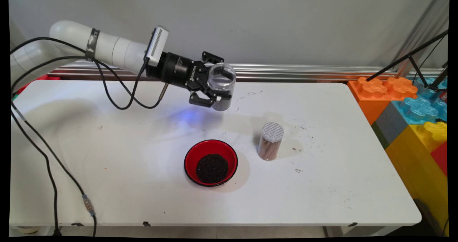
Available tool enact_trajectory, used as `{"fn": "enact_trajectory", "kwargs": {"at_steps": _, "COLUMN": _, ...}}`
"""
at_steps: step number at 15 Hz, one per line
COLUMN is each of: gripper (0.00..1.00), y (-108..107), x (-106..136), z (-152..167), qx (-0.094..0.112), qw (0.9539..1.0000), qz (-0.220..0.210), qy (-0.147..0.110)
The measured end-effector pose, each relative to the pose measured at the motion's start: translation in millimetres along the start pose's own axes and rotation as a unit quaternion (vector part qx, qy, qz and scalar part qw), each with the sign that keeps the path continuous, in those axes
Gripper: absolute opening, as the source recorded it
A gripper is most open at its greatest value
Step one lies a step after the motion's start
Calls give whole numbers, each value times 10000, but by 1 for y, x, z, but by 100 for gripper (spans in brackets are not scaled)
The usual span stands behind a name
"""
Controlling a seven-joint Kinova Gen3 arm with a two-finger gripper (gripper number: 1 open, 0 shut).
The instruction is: Pour the black seasoning powder in the red bowl
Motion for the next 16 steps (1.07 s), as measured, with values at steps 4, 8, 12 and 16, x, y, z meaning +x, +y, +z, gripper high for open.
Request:
{"fn": "enact_trajectory", "kwargs": {"at_steps": 4, "gripper": 0, "y": 3, "x": 1, "z": -1, "qx": -181, "qw": 9990, "qz": 411, "qy": -59}}
{"fn": "enact_trajectory", "kwargs": {"at_steps": 8, "gripper": 0, "y": 3, "x": 2, "z": -2, "qx": -293, "qw": 9970, "qz": 705, "qy": -85}}
{"fn": "enact_trajectory", "kwargs": {"at_steps": 12, "gripper": 0, "y": 1, "x": 2, "z": -3, "qx": -385, "qw": 9941, "qz": 1008, "qy": -126}}
{"fn": "enact_trajectory", "kwargs": {"at_steps": 16, "gripper": 0, "y": 0, "x": 2, "z": -4, "qx": -440, "qw": 9917, "qz": 1202, "qy": -152}}
